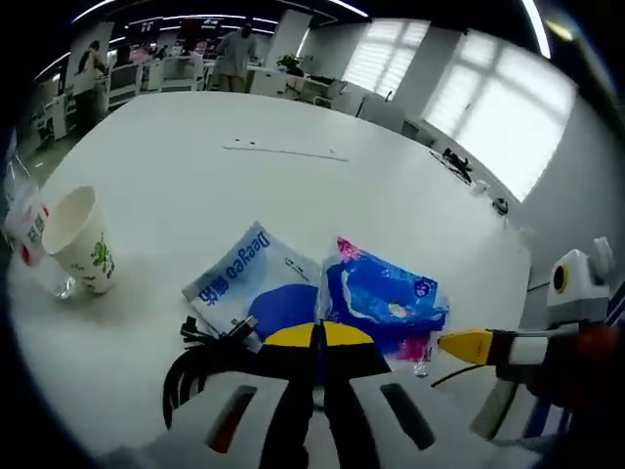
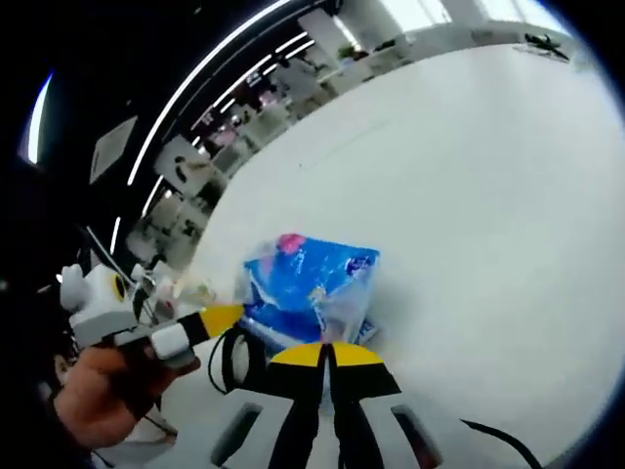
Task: Arrange the tabletop items into an orderly group along one side of the table until the central work area is clear of visible clutter.
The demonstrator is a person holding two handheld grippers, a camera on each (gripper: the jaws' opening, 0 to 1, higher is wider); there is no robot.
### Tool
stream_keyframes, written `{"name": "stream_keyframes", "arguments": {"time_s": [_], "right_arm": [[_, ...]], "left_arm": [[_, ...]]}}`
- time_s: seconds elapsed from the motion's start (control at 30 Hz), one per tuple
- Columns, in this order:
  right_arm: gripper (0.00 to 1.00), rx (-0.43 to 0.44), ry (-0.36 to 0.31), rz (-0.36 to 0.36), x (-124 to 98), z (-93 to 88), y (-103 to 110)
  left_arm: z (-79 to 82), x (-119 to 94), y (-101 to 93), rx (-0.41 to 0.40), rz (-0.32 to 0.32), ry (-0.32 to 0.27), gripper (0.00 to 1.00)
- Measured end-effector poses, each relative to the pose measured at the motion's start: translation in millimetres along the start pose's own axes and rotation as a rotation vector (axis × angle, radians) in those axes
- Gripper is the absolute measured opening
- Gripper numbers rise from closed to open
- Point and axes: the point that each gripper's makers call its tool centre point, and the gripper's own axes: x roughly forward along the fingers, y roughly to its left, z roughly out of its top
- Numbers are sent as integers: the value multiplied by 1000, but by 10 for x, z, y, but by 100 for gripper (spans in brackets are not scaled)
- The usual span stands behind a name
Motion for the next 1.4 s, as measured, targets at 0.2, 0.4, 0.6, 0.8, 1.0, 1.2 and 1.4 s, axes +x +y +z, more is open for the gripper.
{"name": "stream_keyframes", "arguments": {"time_s": [0.2,0.4,0.6,0.8,1.0,1.2,1.4], "right_arm": [[0,24,-21,-9,-93,14,-124],[0,33,-41,-16,-151,51,-220],[0,36,-46,-24,-178,56,-259],[0,38,-53,-28,-190,68,-291],[0,43,-57,-37,-183,106,-354],[0,38,-63,-45,-164,212,-423],[0,34,-73,-48,-144,314,-469]], "left_arm": [[-201,-74,-196,42,-13,36,0],[-209,-61,-225,53,-27,48,0],[-274,-101,-363,62,-41,52,0],[-267,-74,-383,64,-49,58,0],[-251,5,-390,66,-62,58,0],[-201,67,-438,45,-74,49,0],[-140,179,-445,28,-85,41,0]]}}
